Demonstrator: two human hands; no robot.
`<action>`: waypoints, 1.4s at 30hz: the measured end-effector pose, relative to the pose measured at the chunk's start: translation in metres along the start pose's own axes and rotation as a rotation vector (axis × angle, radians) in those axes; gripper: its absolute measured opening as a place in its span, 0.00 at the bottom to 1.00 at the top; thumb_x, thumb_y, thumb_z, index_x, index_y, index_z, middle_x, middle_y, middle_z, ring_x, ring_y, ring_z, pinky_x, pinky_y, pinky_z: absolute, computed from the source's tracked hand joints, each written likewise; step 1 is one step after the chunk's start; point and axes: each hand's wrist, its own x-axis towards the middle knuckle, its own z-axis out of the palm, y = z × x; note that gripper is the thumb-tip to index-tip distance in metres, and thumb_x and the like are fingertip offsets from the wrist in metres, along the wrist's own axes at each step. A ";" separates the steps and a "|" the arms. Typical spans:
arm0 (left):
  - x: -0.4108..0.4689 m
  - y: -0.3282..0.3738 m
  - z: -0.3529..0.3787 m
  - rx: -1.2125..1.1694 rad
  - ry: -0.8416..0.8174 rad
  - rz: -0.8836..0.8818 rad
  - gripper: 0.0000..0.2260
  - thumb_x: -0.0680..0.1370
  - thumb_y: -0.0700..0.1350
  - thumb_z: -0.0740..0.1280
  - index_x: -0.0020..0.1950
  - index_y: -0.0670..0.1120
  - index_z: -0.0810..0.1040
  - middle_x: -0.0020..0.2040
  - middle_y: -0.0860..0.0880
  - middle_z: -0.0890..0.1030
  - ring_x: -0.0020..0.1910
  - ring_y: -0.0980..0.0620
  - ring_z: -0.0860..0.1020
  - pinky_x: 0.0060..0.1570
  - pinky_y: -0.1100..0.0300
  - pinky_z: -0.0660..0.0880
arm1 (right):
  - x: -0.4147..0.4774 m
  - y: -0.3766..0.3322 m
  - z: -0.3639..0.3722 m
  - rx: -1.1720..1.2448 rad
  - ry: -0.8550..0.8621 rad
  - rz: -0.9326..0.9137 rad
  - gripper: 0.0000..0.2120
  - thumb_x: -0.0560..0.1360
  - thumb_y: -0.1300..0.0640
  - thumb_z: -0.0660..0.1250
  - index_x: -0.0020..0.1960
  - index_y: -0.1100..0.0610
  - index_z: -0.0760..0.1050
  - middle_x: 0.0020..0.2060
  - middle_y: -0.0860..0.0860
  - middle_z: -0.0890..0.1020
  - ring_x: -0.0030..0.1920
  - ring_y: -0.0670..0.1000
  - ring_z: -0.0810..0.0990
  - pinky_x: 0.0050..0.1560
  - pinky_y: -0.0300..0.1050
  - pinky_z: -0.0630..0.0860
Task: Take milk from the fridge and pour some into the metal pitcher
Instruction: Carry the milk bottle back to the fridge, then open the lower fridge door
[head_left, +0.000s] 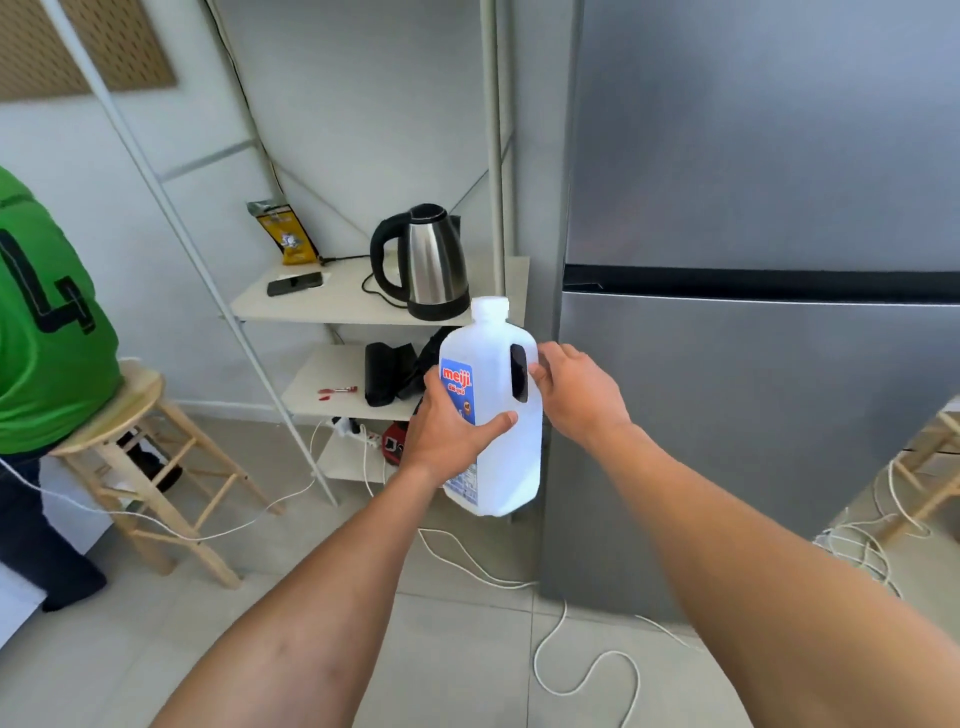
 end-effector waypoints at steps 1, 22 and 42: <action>0.007 0.007 0.001 0.001 0.022 0.008 0.39 0.66 0.63 0.77 0.68 0.53 0.59 0.58 0.55 0.76 0.53 0.52 0.77 0.46 0.57 0.75 | 0.007 0.002 -0.004 0.006 0.015 -0.006 0.16 0.84 0.49 0.52 0.68 0.54 0.67 0.60 0.51 0.75 0.60 0.54 0.74 0.50 0.47 0.73; 0.077 0.056 0.047 0.202 0.213 0.020 0.45 0.64 0.69 0.74 0.71 0.48 0.58 0.59 0.51 0.75 0.49 0.50 0.78 0.44 0.55 0.76 | 0.084 0.061 -0.017 -0.359 0.137 0.150 0.25 0.76 0.60 0.64 0.71 0.59 0.62 0.66 0.56 0.69 0.67 0.57 0.66 0.69 0.48 0.64; 0.074 0.051 0.030 0.213 0.236 0.011 0.43 0.65 0.67 0.75 0.69 0.48 0.59 0.59 0.51 0.74 0.48 0.51 0.74 0.44 0.55 0.74 | 0.093 0.059 -0.026 -0.450 0.096 0.211 0.26 0.69 0.65 0.71 0.64 0.60 0.65 0.59 0.54 0.71 0.60 0.54 0.69 0.56 0.43 0.70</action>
